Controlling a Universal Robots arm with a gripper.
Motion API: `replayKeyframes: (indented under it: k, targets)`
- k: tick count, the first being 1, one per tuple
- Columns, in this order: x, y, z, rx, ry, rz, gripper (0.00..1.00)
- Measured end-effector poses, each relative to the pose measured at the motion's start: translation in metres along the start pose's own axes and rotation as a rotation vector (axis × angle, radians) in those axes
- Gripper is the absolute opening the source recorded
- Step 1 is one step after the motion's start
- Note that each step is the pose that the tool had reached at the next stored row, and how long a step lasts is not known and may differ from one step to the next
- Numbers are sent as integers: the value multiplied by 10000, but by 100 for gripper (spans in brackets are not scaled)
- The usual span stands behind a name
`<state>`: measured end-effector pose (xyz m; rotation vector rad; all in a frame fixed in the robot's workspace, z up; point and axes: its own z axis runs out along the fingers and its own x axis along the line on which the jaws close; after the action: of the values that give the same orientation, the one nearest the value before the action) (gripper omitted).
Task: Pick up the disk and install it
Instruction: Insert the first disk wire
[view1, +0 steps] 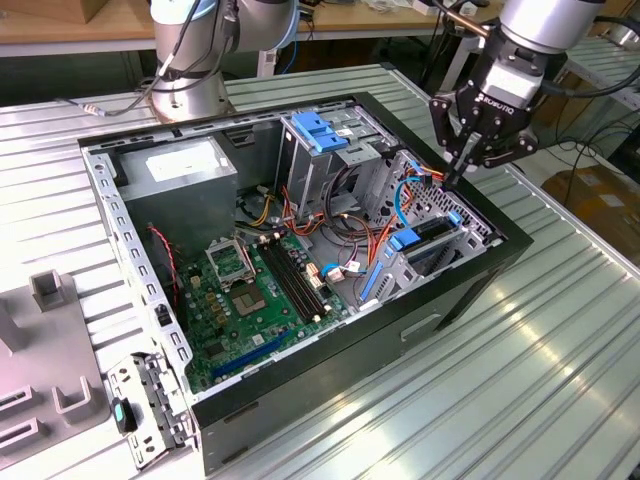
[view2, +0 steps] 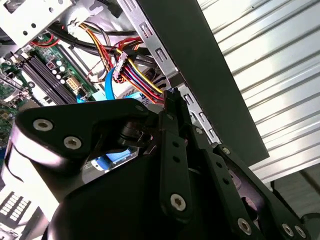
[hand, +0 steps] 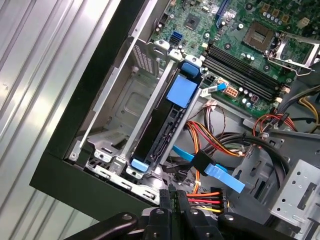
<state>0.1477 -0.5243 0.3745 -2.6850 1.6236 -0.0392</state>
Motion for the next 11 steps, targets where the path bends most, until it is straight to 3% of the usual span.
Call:
replayKeyframes:
  k: [8,11]
  targets:
    - [-18,35,9,-16,13,838,16]
    - [-20,36,15,-31,27,1537,16]
